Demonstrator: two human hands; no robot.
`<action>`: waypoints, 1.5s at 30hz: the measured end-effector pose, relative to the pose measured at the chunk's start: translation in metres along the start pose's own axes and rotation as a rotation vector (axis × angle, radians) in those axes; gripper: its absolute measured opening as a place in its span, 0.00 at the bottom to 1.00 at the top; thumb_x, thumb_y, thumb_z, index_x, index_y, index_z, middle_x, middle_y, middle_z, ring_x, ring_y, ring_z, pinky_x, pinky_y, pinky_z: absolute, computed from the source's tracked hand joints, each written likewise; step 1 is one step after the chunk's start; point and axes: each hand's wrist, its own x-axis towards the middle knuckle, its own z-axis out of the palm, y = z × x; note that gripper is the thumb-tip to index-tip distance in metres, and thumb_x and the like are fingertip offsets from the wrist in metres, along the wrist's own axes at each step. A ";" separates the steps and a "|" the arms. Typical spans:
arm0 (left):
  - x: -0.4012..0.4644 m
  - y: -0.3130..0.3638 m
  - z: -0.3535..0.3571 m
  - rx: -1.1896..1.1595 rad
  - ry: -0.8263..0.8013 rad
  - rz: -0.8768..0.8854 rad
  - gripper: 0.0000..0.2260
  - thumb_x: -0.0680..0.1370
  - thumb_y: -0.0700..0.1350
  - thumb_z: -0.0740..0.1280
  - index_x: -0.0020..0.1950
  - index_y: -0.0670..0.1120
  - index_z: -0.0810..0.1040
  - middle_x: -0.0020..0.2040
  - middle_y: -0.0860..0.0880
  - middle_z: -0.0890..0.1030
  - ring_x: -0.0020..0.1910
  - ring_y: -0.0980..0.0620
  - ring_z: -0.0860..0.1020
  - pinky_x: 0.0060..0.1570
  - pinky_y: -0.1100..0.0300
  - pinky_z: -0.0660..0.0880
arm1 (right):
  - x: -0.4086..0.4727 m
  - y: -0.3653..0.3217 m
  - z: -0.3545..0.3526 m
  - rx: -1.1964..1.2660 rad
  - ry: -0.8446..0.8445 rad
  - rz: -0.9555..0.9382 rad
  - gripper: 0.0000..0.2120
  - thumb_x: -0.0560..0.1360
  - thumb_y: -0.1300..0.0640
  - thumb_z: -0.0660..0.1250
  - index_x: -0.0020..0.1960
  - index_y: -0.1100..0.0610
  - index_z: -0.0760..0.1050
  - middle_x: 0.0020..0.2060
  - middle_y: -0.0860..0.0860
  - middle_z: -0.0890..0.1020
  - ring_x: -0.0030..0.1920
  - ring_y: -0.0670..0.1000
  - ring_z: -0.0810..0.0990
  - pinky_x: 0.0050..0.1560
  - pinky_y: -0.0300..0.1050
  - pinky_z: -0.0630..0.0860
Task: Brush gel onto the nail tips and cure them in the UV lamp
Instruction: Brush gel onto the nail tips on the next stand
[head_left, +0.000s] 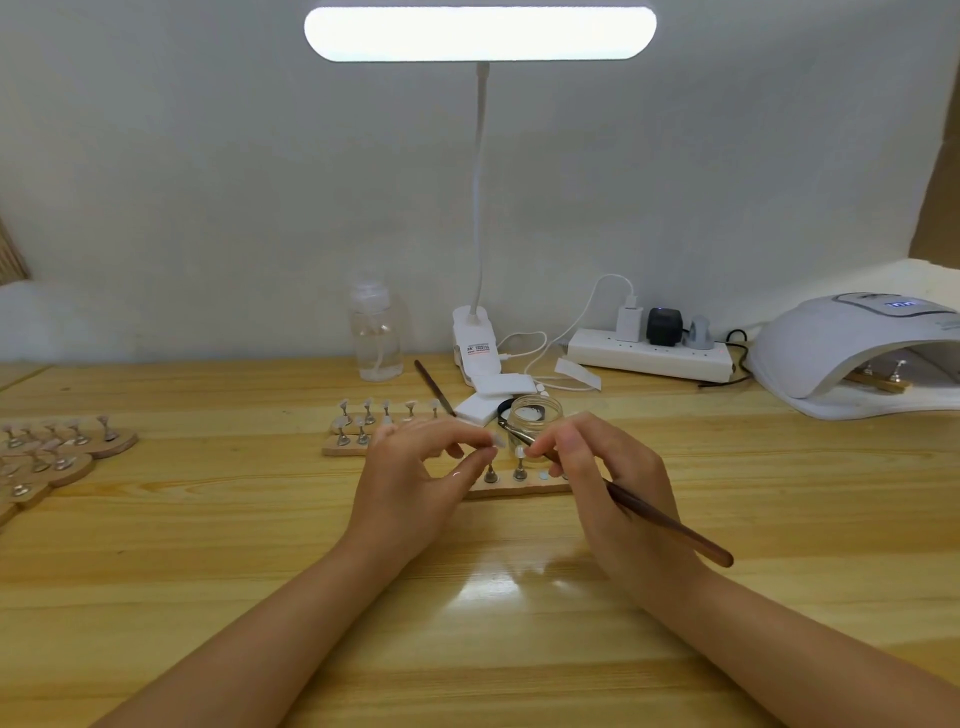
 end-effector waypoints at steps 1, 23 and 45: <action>0.000 0.001 0.000 0.005 -0.002 -0.002 0.11 0.68 0.42 0.74 0.42 0.58 0.79 0.39 0.64 0.79 0.38 0.59 0.77 0.58 0.42 0.65 | 0.000 0.000 0.000 -0.007 -0.002 -0.004 0.14 0.74 0.46 0.53 0.39 0.47 0.75 0.34 0.44 0.80 0.38 0.42 0.78 0.39 0.31 0.71; -0.001 0.000 0.001 0.023 -0.011 0.026 0.09 0.69 0.39 0.73 0.46 0.50 0.83 0.41 0.58 0.80 0.46 0.55 0.77 0.56 0.39 0.67 | -0.001 0.002 -0.001 0.001 -0.022 0.026 0.17 0.74 0.43 0.51 0.36 0.46 0.75 0.34 0.45 0.80 0.38 0.43 0.79 0.39 0.41 0.76; -0.001 -0.001 0.001 0.018 -0.014 0.021 0.07 0.69 0.39 0.73 0.45 0.50 0.83 0.41 0.62 0.78 0.43 0.61 0.76 0.57 0.38 0.67 | -0.002 0.001 -0.002 0.057 -0.002 -0.004 0.16 0.74 0.44 0.52 0.35 0.45 0.74 0.30 0.46 0.79 0.32 0.40 0.76 0.34 0.30 0.70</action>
